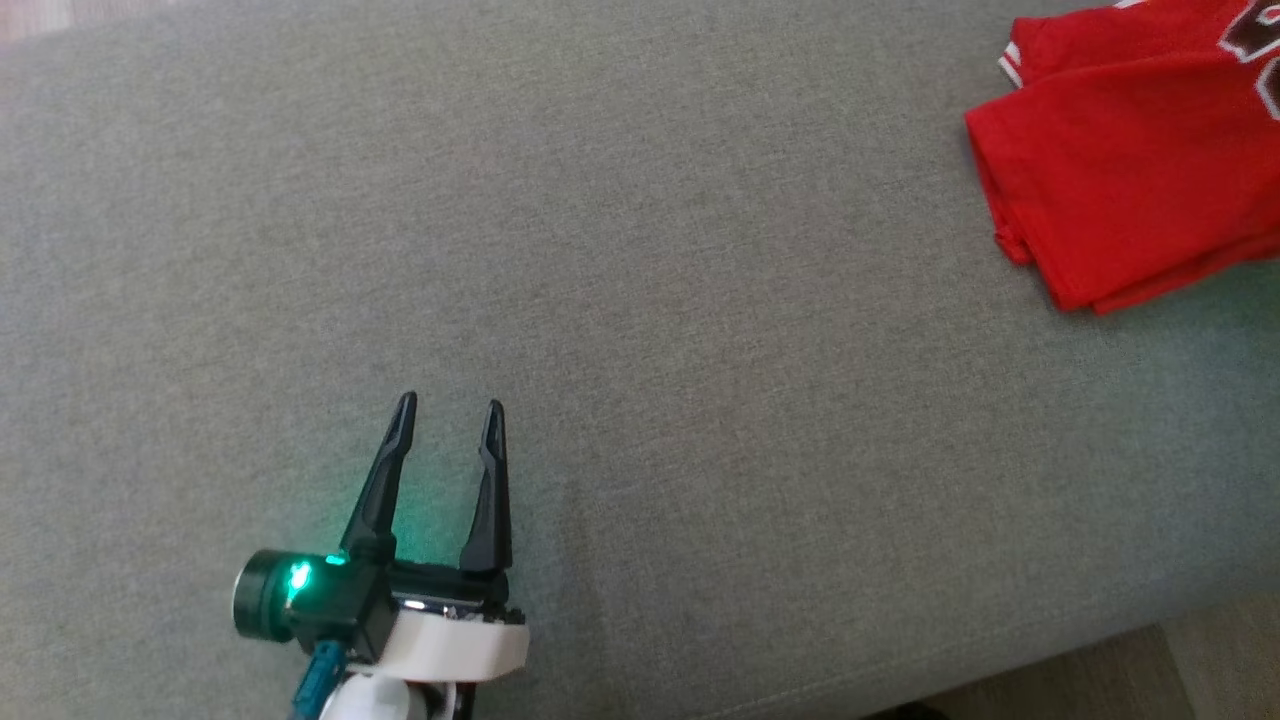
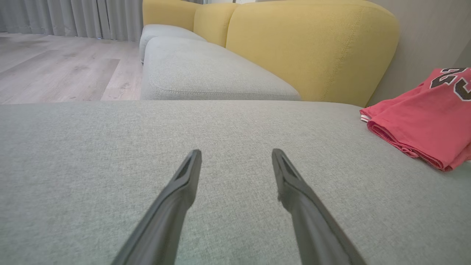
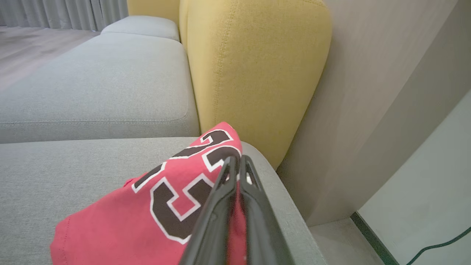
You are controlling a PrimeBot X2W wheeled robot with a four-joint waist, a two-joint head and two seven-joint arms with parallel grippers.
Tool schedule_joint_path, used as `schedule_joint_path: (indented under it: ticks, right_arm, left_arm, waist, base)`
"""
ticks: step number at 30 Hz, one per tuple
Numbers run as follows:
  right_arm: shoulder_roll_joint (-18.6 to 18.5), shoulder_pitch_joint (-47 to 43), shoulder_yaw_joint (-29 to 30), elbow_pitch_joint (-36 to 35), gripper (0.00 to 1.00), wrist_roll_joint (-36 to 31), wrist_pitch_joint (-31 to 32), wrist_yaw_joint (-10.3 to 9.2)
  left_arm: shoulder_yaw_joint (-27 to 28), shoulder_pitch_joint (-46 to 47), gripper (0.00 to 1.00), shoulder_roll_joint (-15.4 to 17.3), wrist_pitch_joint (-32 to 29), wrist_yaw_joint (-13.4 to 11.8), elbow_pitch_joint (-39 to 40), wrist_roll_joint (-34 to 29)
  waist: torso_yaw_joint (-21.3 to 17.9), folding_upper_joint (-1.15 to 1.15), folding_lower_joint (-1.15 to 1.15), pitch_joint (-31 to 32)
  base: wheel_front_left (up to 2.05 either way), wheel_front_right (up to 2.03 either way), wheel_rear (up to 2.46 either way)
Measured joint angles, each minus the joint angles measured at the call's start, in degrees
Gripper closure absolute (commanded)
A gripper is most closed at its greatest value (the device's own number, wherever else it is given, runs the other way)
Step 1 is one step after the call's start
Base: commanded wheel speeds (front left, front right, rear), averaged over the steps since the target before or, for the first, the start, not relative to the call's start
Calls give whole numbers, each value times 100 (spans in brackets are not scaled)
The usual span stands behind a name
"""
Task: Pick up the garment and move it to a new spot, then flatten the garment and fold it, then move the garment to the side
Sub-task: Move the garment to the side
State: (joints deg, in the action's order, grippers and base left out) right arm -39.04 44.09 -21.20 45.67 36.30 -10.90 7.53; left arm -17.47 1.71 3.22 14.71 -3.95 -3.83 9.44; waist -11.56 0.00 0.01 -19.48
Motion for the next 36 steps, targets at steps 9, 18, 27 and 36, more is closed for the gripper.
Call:
schedule_joint_path:
  ticks: [9,18,27,36]
  right_arm:
    - [381,-63,358,554,0,-467,-166,0]
    - [1373,-1443,230,416,0,-648,-301,0]
    - [2402,-2891,-101,-140,0,-834,-324,0]
    - [3033,-3954,625,-1581,0,-1857,-330,0]
  left_arm:
    - [21,40,0,-1,0,93,-114,107]
    - [44,-471,0,-1,-1,93,-219,383]
    - [91,-1032,0,0,-1,94,-377,428]
    - [326,-1325,0,1,-1,94,-370,560]
  waist:
    - [19,0,-1,278]
    - [242,0,-2,1073]
    - [686,0,-3,1894]
    - [1003,0,-3,2468]
  base:
    - [0,0,0]
    - [0,0,0]
    - [0,0,0]
    - [0,0,0]
